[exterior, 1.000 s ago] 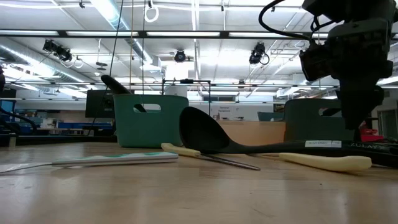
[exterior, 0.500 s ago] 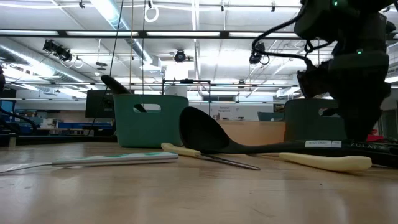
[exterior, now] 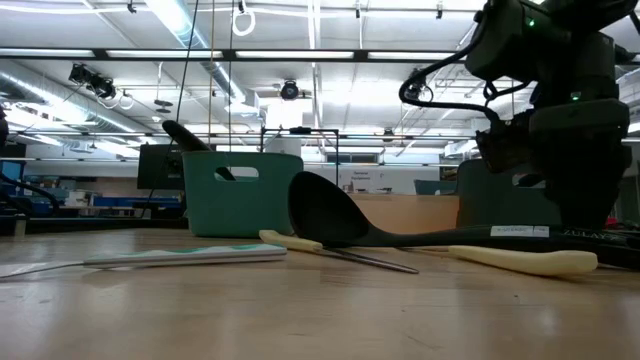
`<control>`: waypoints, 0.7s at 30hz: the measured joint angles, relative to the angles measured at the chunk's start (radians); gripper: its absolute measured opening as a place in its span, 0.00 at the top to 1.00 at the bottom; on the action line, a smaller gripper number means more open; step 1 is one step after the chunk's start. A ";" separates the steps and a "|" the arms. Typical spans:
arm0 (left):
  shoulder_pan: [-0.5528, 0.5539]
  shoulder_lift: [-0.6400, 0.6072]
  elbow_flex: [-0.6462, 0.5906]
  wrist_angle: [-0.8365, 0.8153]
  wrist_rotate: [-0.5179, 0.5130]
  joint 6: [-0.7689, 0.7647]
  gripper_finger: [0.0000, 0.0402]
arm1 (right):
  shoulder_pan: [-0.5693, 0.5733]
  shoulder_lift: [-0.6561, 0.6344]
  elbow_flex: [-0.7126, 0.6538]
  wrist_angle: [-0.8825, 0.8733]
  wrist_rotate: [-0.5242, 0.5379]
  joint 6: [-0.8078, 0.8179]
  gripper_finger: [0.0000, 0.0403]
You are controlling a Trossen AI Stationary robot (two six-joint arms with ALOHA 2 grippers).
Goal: Pick & Place Kitchen Items
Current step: Put the black spatula into the blue bin
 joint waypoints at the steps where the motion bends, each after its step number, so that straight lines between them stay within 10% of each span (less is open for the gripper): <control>1: 0.000 0.000 0.000 -0.001 0.000 0.000 0.98 | 0.000 0.000 0.000 -0.001 0.000 0.000 0.50; 21: 0.000 0.000 0.000 -0.002 0.000 -0.002 0.96 | 0.000 0.003 -0.003 -0.001 0.000 -0.010 0.76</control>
